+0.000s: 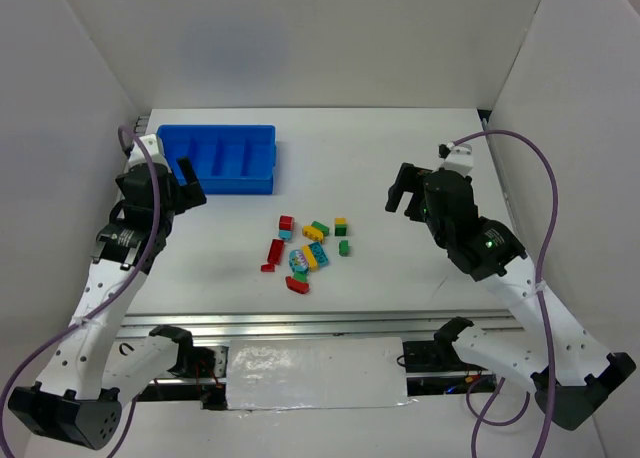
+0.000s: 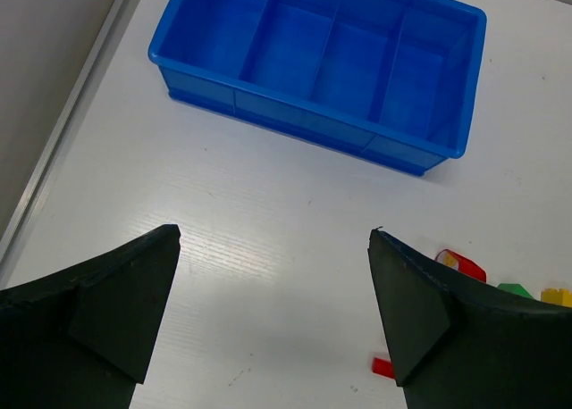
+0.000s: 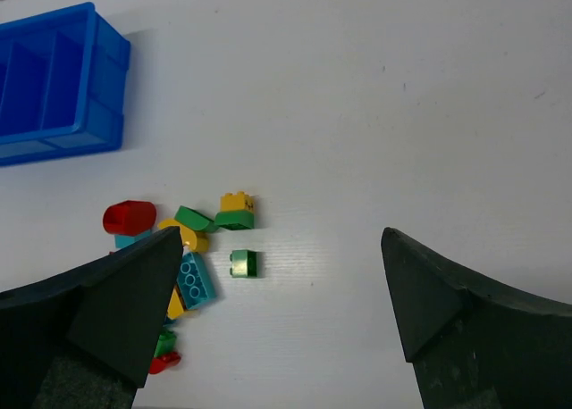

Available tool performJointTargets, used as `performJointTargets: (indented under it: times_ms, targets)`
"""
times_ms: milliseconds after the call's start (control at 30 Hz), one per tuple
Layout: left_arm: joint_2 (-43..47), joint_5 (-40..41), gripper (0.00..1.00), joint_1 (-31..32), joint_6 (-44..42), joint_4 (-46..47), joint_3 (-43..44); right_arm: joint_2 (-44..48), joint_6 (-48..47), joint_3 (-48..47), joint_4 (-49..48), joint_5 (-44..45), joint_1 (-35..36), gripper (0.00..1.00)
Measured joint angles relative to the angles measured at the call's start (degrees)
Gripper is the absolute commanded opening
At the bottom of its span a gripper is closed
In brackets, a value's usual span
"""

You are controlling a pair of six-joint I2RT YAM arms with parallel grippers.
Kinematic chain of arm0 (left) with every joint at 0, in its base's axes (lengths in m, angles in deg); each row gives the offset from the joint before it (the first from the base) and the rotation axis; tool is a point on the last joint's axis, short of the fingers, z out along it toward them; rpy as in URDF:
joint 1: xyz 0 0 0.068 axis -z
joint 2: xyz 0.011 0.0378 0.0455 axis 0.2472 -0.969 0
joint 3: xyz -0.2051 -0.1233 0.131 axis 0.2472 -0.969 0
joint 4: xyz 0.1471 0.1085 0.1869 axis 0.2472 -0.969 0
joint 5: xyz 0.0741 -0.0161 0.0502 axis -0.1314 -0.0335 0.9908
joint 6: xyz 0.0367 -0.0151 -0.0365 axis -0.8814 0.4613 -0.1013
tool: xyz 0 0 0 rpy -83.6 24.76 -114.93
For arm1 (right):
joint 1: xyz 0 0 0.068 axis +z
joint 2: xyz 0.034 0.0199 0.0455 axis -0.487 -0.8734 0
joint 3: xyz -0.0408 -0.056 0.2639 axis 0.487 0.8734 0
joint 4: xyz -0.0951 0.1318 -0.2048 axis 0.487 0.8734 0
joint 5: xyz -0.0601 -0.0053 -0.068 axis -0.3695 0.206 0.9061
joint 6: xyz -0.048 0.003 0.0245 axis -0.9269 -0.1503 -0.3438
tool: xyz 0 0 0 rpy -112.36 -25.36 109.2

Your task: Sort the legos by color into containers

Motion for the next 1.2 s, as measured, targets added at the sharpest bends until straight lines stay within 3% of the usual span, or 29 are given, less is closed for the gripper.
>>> performJointTargets:
  times_ms: [300, 467, 600, 733, 867, 933, 1200]
  targets:
    - [0.02, 0.15, 0.99, 0.5, -0.02, 0.39, -0.33, -3.17, 0.5, 0.24, -0.96, -4.85, 0.0, 1.0]
    - [0.35, 0.09, 1.0, 0.59, -0.02, 0.52, -0.74, -15.91, 3.48, 0.72, -3.3, -10.75, 1.2, 1.0]
    - [0.35, 0.07, 1.0, 1.01, -0.02, 0.5, -0.79, -31.15, 5.09, 0.96, -4.79, -13.7, 3.37, 0.9]
    - [0.33, -0.09, 0.99, 1.92, -0.04, 0.52, -0.85, -41.22, 5.68, 1.11, -4.63, -15.39, 4.31, 0.72]
    - [0.22, -0.31, 1.0, 2.27, -0.07, 0.52, -0.85, -44.74, 6.34, 1.07, -5.64, -16.55, 5.25, 0.7]
    - [0.2, -0.28, 1.0, 2.47, -0.07, 0.5, -0.85, -44.83, 6.49, 1.07, -5.81, -16.59, 5.88, 0.63]
    - [0.2, -0.24, 0.99, 2.99, -0.09, 0.5, -0.85, -47.95, 6.69, 1.07, -7.65, -17.09, 6.78, 0.62]
